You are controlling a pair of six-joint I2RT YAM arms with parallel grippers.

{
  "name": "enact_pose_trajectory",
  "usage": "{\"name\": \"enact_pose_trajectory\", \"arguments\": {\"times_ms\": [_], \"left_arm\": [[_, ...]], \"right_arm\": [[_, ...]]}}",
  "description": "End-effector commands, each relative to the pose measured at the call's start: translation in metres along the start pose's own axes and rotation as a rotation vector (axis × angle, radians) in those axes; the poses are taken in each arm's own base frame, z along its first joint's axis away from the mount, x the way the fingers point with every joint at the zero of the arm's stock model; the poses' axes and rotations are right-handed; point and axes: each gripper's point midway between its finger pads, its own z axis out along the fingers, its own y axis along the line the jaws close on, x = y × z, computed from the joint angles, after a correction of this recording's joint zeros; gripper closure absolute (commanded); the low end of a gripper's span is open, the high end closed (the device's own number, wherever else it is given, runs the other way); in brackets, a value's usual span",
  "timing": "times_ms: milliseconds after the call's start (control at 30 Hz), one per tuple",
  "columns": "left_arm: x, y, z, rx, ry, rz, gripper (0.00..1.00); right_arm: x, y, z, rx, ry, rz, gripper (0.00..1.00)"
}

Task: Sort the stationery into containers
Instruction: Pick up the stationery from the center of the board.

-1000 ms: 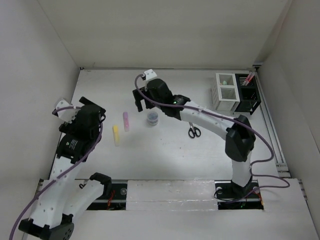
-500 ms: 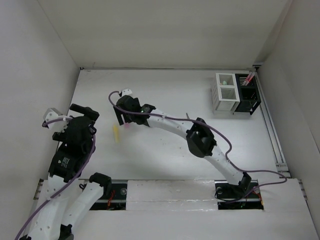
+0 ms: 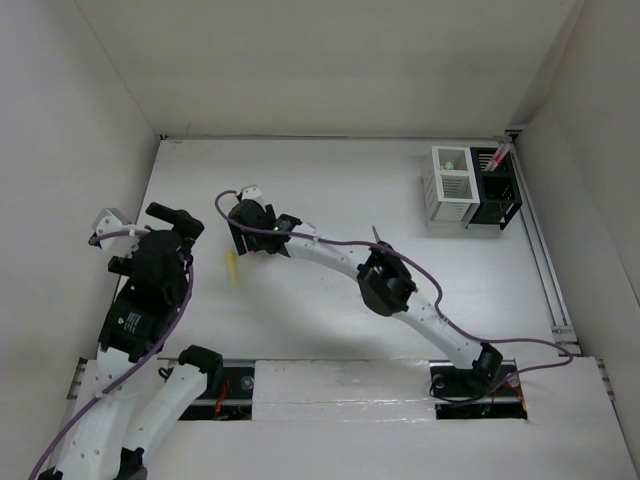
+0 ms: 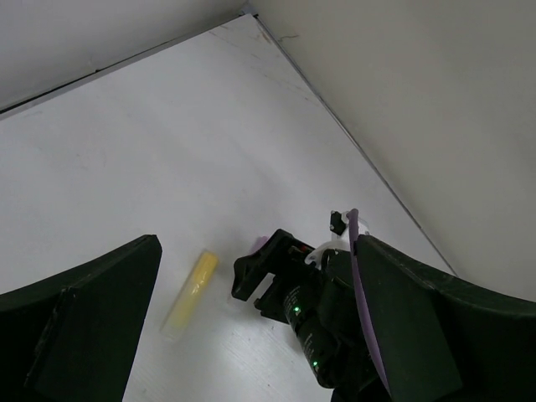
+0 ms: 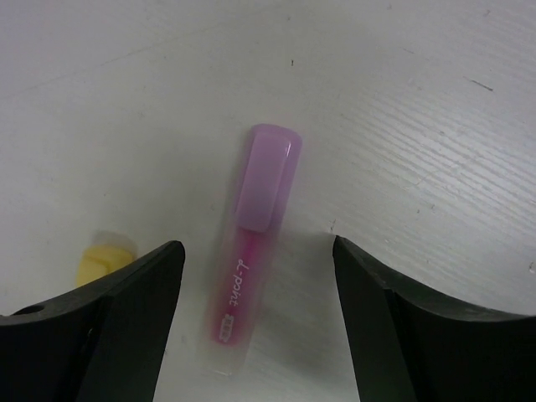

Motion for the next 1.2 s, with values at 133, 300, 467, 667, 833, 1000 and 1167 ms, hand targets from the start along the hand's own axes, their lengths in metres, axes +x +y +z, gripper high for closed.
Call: {"name": "enact_pose_trajectory", "arguments": {"times_ms": [133, 300, 467, 667, 833, 1000, 1167], "left_arm": [[-0.005, -0.008, 0.0, 0.04, -0.013, 0.002, 0.0], [-0.002, -0.006, 0.001, 0.035, -0.009, 0.018, 0.0], [-0.005, -0.007, -0.001, 0.045, -0.018, 0.005, 0.0], [-0.007, -0.007, -0.002, 0.05, -0.022, 0.007, 0.0], [-0.002, -0.008, -0.002, 0.062, -0.009, 0.017, 0.0], [-0.005, -0.01, -0.003, 0.072, -0.018, 0.004, 0.0], [-0.006, -0.012, -0.003, 0.083, -0.016, 0.007, 0.0]], "right_arm": [[-0.004, 0.002, 0.005, -0.004, -0.007, -0.001, 0.33], [-0.002, 0.0, 0.006, -0.024, 0.014, -0.016, 0.45], [-0.005, -0.002, 0.006, -0.067, 0.033, -0.036, 0.88], [0.011, 0.002, -0.004, -0.23, 0.092, -0.055, 1.0], [-0.103, 0.027, -0.112, -0.552, -0.276, -0.059, 1.0], [-0.189, -0.011, -0.195, -0.697, -0.616, -0.016, 1.0], [-0.243, -0.109, -0.261, -0.55, -0.869, 0.052, 1.0]]}}
